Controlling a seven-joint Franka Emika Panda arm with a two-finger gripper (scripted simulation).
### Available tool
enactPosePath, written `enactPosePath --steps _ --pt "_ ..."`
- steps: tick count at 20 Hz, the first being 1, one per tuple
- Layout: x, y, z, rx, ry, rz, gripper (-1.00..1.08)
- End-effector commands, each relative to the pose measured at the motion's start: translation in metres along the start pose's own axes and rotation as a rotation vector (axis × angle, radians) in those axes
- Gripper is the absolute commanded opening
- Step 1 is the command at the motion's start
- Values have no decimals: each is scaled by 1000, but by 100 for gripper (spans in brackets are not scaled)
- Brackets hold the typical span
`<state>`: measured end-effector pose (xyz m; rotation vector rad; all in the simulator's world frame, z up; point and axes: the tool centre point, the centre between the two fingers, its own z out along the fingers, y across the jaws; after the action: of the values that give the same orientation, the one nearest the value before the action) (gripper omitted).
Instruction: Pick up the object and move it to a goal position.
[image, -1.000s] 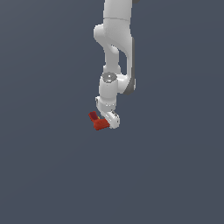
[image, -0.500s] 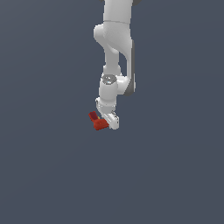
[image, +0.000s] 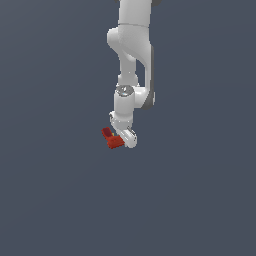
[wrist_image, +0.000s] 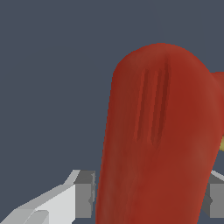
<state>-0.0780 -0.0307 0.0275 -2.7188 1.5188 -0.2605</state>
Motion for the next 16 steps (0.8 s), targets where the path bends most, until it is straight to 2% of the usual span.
enactPosePath --steps 1,8,16 --pt "-2 -4 -3 3 1 -1 -100" --pt "-15 -26 -20 3 1 0 -100" --pt "-44 -76 -59 2 2 0 -100"
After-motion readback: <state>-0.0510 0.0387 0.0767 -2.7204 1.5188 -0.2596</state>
